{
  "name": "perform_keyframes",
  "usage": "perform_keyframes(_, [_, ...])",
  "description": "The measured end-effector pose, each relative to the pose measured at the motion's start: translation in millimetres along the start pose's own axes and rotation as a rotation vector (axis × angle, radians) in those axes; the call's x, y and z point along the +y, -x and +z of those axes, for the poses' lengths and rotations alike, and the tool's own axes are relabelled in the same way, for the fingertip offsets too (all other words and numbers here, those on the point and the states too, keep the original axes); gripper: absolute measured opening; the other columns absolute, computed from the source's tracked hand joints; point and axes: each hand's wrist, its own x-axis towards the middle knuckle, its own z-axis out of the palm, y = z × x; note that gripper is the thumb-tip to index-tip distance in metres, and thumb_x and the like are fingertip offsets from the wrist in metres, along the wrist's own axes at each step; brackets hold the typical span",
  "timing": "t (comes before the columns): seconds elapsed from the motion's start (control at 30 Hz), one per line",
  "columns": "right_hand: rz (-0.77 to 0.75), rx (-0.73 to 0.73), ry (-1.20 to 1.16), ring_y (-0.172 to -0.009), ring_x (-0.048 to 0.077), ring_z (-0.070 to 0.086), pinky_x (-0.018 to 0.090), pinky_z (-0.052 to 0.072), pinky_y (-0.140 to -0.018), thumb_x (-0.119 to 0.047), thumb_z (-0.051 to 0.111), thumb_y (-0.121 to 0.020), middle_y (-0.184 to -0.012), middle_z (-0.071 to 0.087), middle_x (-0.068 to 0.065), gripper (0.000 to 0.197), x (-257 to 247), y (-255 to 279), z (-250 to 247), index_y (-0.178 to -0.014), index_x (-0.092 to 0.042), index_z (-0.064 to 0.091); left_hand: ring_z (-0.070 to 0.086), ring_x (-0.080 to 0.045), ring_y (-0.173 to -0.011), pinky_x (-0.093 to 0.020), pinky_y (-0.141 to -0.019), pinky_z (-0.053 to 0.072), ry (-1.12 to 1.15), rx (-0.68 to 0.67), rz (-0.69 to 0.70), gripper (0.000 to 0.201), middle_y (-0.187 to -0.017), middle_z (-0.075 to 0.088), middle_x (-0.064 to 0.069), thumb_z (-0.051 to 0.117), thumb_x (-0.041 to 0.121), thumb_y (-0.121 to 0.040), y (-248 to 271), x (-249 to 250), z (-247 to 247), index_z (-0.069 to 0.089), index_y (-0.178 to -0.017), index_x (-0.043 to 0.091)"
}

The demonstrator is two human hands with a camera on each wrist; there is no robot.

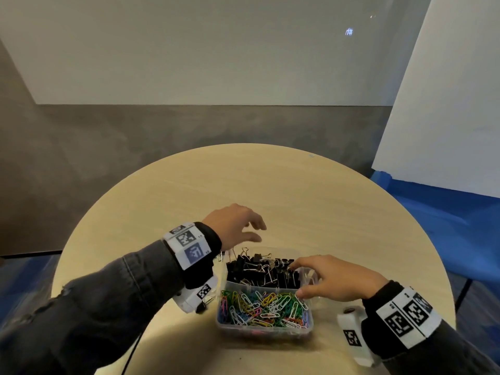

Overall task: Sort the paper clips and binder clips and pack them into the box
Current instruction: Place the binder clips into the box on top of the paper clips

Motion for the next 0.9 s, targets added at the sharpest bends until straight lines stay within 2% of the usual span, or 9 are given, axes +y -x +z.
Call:
perform_keyframes(0.1, [-0.002, -0.003, 0.003, -0.121, 0.013, 0.049, 0.03, 0.04, -0.098, -0.048, 0.064, -0.085, -0.143, 0.046, -0.004, 0.06, 0, 0, -1, -0.139, -0.034, 0.041, 0.054, -0.006, -0.1, -0.026, -0.087, 0.046, -0.019, 0.039, -0.075, 0.023, -0.117, 0.062, 0.009, 0.057, 0.031, -0.093, 12, -27, -14, 0.063, -0.115, 0.029])
perform_keyframes(0.17, [-0.006, -0.003, 0.003, -0.114, 0.01, 0.049, 0.028, 0.039, -0.093, -0.048, 0.064, -0.085, -0.143, 0.046, -0.004, 0.059, 0, 0, -1, -0.138, -0.034, 0.041, 0.053, -0.007, -0.098, -0.026, -0.086, 0.045, -0.064, -0.016, -0.15, 0.024, -0.118, 0.061, 0.007, 0.059, 0.027, -0.092, 19, -48, -23, 0.062, -0.116, 0.028])
perform_keyframes(0.3, [-0.006, -0.002, 0.004, -0.107, 0.007, 0.048, 0.028, 0.04, -0.092, -0.049, 0.064, -0.085, -0.142, 0.047, -0.005, 0.058, -2, 0, -1, -0.137, -0.037, 0.042, 0.053, -0.015, -0.103, -0.026, -0.085, 0.043, -0.127, -0.185, -0.275, 0.042, -0.124, 0.05, 0.0, 0.069, 0.026, -0.085, 27, -79, -17, 0.055, -0.125, 0.027])
perform_keyframes(0.4, [-0.004, 0.002, 0.012, -0.116, 0.01, 0.049, 0.028, 0.039, -0.096, -0.048, 0.064, -0.085, -0.143, 0.045, -0.006, 0.058, -2, 1, -1, -0.138, -0.036, 0.042, 0.048, -0.02, -0.115, -0.034, -0.096, 0.044, -0.099, -0.258, -0.263, 0.062, -0.133, 0.036, 0.001, 0.076, 0.027, -0.078, 25, -83, 0, 0.044, -0.132, 0.032])
perform_keyframes(0.47, [-0.008, 0.004, 0.01, -0.116, 0.008, 0.048, 0.028, 0.039, -0.097, -0.048, 0.064, -0.086, -0.144, 0.044, -0.006, 0.058, -3, 2, -1, -0.138, -0.036, 0.041, 0.044, -0.022, -0.122, -0.04, -0.102, 0.042, -0.136, -0.287, -0.23, 0.071, -0.138, 0.031, 0.002, 0.077, 0.028, -0.076, 19, -82, 7, 0.039, -0.136, 0.036])
perform_keyframes(0.53, [-0.008, 0.003, 0.006, -0.113, 0.006, 0.046, 0.028, 0.038, -0.097, -0.048, 0.063, -0.086, -0.145, 0.044, -0.007, 0.059, -4, 2, -1, -0.139, -0.036, 0.041, 0.044, -0.023, -0.122, -0.041, -0.101, 0.042, -0.182, -0.304, -0.204, 0.068, -0.137, 0.033, 0.001, 0.078, 0.03, -0.075, 13, -81, 11, 0.043, -0.133, 0.035])
perform_keyframes(0.67, [0.0, 0.004, 0.005, -0.119, 0.01, 0.047, 0.027, 0.038, -0.097, -0.048, 0.063, -0.086, -0.145, 0.044, -0.006, 0.058, -4, 2, 0, -0.139, -0.037, 0.04, 0.049, -0.023, -0.113, -0.03, -0.088, 0.041, -0.208, -0.33, -0.19, 0.049, -0.123, 0.051, -0.004, 0.077, 0.025, -0.076, 4, -76, 14, 0.057, -0.121, 0.024])
perform_keyframes(0.8, [0.004, 0.004, 0.004, -0.123, 0.011, 0.046, 0.028, 0.038, -0.098, -0.048, 0.064, -0.086, -0.145, 0.044, -0.005, 0.059, -3, 2, 1, -0.139, -0.036, 0.04, 0.046, -0.016, -0.094, -0.029, -0.082, 0.039, -0.171, -0.329, -0.176, 0.045, -0.117, 0.055, -0.003, 0.077, 0.026, -0.076, 4, -76, 14, 0.058, -0.117, 0.023])
perform_keyframes(0.9, [0.004, 0.006, 0.0, -0.116, 0.008, 0.047, 0.026, 0.038, -0.094, -0.048, 0.064, -0.086, -0.144, 0.045, -0.005, 0.06, -4, 1, 1, -0.139, -0.035, 0.04, 0.045, -0.014, -0.089, -0.029, -0.08, 0.04, -0.149, -0.314, -0.16, 0.044, -0.114, 0.057, -0.002, 0.077, 0.029, -0.076, 6, -78, 14, 0.058, -0.115, 0.024])
